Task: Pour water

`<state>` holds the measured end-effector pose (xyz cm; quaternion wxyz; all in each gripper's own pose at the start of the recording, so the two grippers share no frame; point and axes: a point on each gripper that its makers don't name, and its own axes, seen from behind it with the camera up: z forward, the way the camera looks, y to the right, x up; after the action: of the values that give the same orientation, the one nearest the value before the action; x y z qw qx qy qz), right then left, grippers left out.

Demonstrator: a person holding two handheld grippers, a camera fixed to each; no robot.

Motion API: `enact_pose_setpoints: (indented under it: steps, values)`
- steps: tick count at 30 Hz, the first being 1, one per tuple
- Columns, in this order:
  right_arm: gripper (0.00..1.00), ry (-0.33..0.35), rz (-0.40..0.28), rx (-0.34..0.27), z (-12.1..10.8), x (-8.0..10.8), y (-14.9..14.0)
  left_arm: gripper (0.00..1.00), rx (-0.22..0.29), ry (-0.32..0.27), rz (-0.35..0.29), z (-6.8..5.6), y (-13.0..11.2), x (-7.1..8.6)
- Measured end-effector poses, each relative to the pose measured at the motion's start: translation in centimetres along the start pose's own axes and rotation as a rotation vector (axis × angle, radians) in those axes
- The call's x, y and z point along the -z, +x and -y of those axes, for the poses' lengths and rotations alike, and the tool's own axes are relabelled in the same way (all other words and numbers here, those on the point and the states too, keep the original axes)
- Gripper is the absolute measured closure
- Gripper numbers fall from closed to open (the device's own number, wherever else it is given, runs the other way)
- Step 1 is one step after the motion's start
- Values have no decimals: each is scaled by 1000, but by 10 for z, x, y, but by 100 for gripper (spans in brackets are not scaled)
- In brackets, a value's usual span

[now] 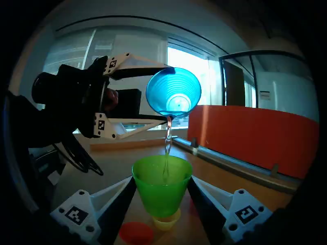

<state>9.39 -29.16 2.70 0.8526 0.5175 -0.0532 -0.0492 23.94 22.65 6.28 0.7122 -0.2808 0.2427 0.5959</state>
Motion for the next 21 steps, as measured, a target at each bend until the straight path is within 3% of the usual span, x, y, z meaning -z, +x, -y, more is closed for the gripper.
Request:
enact_pose_setpoints:
  steps: [9,21]
  values:
    - [12,2,-1,3,2,-1,1,14,-33,6,-4,8,2,-1]
    - [12,0,-1,4,2,0,1,14,-95,4,2,5,1,-3]
